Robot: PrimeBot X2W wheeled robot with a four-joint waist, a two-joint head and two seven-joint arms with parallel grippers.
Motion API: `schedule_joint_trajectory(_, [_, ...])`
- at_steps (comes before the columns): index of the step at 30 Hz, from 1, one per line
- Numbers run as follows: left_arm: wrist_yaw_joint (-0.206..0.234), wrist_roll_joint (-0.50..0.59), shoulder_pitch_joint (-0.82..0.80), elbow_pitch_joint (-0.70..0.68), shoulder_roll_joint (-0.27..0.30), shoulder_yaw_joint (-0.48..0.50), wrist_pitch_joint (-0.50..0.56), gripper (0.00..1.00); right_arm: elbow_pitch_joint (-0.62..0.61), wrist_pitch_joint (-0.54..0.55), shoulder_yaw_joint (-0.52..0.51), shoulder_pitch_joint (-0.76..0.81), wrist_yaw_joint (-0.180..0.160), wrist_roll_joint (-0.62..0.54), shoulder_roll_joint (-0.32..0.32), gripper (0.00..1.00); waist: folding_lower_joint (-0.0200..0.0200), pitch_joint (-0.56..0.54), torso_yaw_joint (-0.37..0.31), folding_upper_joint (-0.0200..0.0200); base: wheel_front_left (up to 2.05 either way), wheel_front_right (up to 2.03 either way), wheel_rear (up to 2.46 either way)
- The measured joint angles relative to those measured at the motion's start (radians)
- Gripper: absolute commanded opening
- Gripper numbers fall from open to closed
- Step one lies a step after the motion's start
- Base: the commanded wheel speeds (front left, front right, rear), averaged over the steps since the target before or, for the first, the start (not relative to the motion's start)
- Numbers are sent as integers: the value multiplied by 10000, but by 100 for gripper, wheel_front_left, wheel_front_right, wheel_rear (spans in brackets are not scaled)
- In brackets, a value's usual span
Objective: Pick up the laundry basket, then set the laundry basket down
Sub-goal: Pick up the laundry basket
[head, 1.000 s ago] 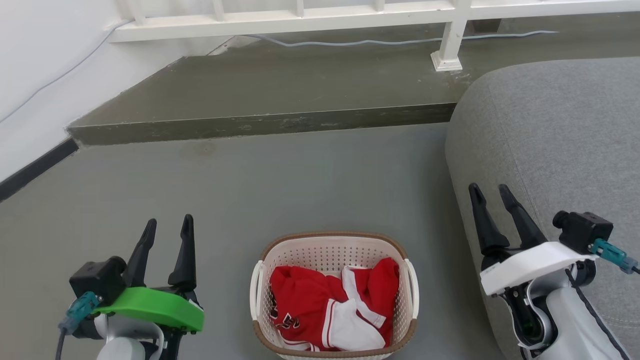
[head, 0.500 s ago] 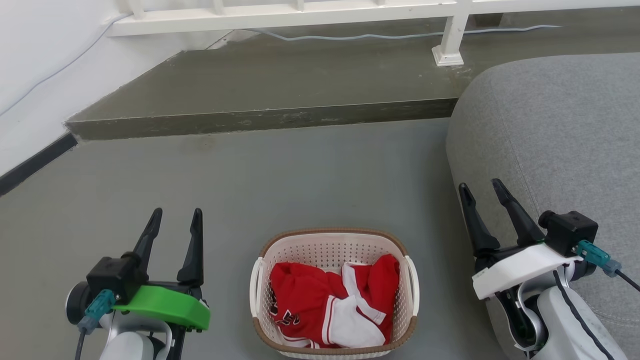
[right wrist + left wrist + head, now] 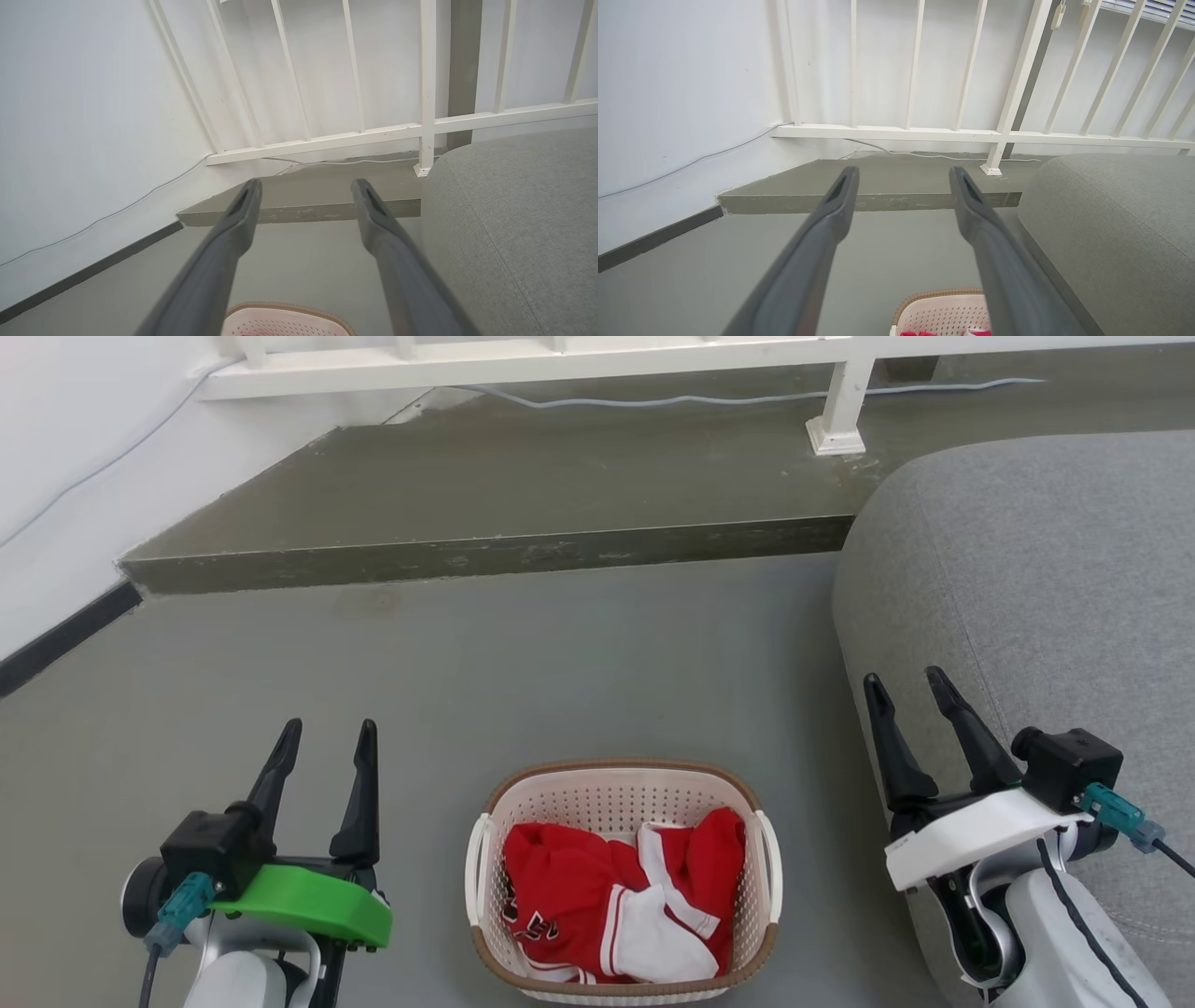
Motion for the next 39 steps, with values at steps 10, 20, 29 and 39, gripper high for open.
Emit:
schedule_joint_trajectory(10, [-17, 0, -20, -54, -8, 36, 0, 100, 42, 0, -174, 0, 2, -117, 111, 100, 0, 391, -81, 0, 0, 0, 0])
schedule_joint_trajectory(20, [-25, 0, -523, 105, -19, -196, 0, 100, 199, 0, -481, -174, -17, -253, 148, 100, 0, 1160, -124, 0, 0, 0, 0])
schedule_joint_trajectory(29, [-27, 0, -1170, 537, -38, -267, -2, 100, 443, -2, -631, -726, -88, -362, 150, 100, 0, 2127, -67, 0, 0, 0, 0])
schedule_joint_trajectory(39, [-31, -8, -2156, 1124, -65, -324, -2, 100, 1193, -15, -669, -1597, -86, -418, 180, 100, -1, 3352, -23, 0, 0, 0, 0])
